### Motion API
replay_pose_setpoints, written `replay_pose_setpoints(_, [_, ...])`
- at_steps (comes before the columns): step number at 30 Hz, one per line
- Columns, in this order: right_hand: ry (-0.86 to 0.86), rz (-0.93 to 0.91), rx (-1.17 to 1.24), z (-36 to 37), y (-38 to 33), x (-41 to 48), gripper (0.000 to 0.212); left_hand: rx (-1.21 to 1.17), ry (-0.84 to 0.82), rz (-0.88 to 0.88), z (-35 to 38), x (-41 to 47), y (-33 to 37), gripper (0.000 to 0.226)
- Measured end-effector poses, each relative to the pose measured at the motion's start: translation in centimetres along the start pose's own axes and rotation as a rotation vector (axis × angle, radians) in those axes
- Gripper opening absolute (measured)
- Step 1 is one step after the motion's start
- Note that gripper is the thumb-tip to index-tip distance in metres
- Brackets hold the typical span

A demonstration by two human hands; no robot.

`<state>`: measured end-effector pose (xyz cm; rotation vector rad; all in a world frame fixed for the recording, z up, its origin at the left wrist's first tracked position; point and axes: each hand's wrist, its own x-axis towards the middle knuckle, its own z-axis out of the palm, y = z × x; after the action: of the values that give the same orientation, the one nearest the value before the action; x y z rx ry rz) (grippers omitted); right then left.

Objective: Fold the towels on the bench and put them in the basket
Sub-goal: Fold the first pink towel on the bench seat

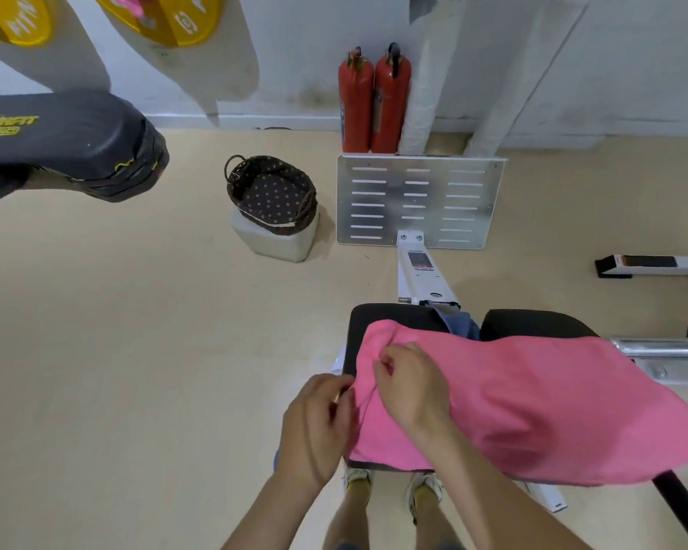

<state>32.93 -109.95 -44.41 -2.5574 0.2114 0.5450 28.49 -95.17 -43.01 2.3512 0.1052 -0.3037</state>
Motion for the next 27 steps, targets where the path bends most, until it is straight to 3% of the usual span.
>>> replay_pose_setpoints(5, [0.119, -0.022, 0.063, 0.8, 0.2, -0.3, 0.033, 0.015, -0.103, -0.158, -0.5, 0.5, 0.4, 0.019])
replay_pose_setpoints(10, [0.304, -0.057, 0.156, 1.7, 0.1, -0.6, 0.029, 0.045, -0.073, -0.187, -0.4, 0.1, 1.2, 0.006])
replay_pose_setpoints(14, [0.363, -0.016, 0.25, 1.7, 0.1, -1.1, 0.03, -0.342, 0.11, -0.315, -2.0, 0.0, 1.8, 0.014])
replay_pose_setpoints(16, [0.284, 0.066, 0.274, 1.3, -0.1, -1.5, 0.024, -0.519, 0.205, -0.37, -2.9, -0.2, 2.4, 0.014])
replay_pose_setpoints(18, [0.158, 0.18, 0.491, -0.5, -1.2, -2.1, 0.019, -0.632, 0.232, -0.399, -3.6, -0.7, 3.4, 0.014])
replay_pose_setpoints(20, [-0.115, 0.339, 0.893, -3.0, -2.7, -2.6, 0.021, -0.572, 0.167, -0.313, -3.7, -1.2, 4.3, 0.023])
replay_pose_setpoints(22, [-0.371, 0.379, 1.096, -4.9, -4.2, -3.6, 0.018, -0.45, 0.01, -0.202, -3.0, -1.9, 5.0, 0.026])
replay_pose_setpoints(25, [-0.265, 0.292, 0.995, -4.9, -3.9, -4.1, 0.019, -0.562, -0.278, -0.177, -2.1, -2.5, 6.1, 0.028])
replay_pose_setpoints(27, [-0.137, 0.245, 0.886, -4.5, -2.7, -4.1, 0.024, -0.748, -0.304, -0.229, -2.2, -2.4, 6.7, 0.034])
